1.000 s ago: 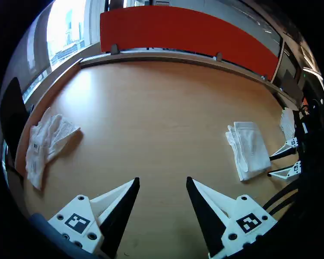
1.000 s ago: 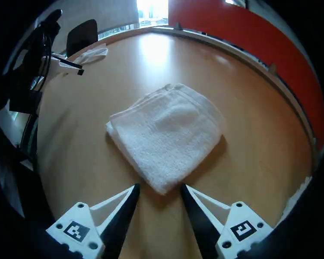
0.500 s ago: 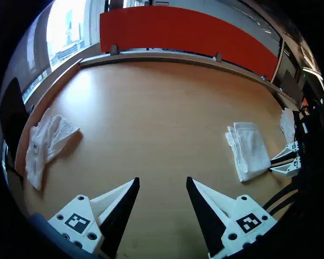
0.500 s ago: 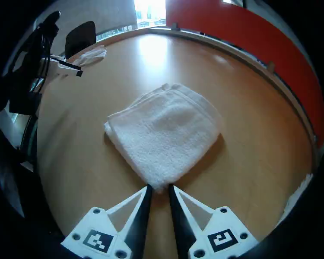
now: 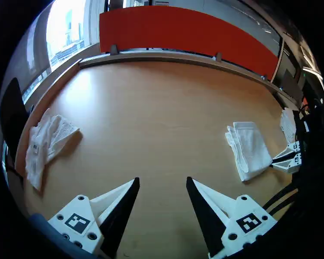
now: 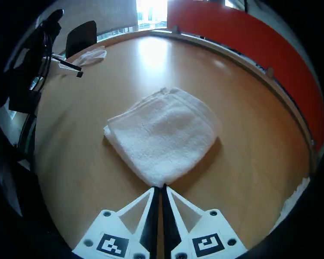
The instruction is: Fold towel
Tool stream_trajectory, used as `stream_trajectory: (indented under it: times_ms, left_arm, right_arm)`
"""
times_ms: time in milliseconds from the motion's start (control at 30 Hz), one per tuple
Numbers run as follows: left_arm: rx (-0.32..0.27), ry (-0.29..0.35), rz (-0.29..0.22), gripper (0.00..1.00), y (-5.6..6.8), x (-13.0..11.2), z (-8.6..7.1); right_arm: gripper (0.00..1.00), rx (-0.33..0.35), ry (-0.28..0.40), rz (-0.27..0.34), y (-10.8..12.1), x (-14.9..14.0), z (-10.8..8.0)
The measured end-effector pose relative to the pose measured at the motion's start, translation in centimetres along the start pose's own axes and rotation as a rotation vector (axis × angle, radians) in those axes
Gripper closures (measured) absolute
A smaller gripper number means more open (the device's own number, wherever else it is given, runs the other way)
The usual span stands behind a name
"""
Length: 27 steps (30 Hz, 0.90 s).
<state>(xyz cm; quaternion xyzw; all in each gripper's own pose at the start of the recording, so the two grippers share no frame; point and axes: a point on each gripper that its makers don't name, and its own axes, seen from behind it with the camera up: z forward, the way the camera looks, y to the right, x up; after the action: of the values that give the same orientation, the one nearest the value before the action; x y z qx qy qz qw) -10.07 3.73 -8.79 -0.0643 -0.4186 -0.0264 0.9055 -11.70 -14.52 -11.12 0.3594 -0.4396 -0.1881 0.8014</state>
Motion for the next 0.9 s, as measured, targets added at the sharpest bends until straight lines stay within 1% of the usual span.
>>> stream_trajectory:
  times_ms: [167,367,700,900]
  left_arm:
    - [-0.003,0.003,0.0,0.21,0.1,0.1,0.0]
    - [-0.006,0.007,0.001,0.21,0.1,0.3,0.0]
    - [-0.013,0.025,0.006,0.2,0.5,1.3,-0.1]
    - [-0.014,0.035,0.005,0.21,0.5,1.7,-0.3]
  right_arm:
    - [0.96,-0.013,0.034,-0.005,0.5,1.7,-0.6]
    - [0.96,-0.027,0.095,-0.033,1.0,5.5,-2.1]
    - [0.96,-0.04,0.205,-0.074,2.0,12.7,-5.5]
    - [0.96,-0.047,0.259,-0.087,2.5,16.0,-7.8]
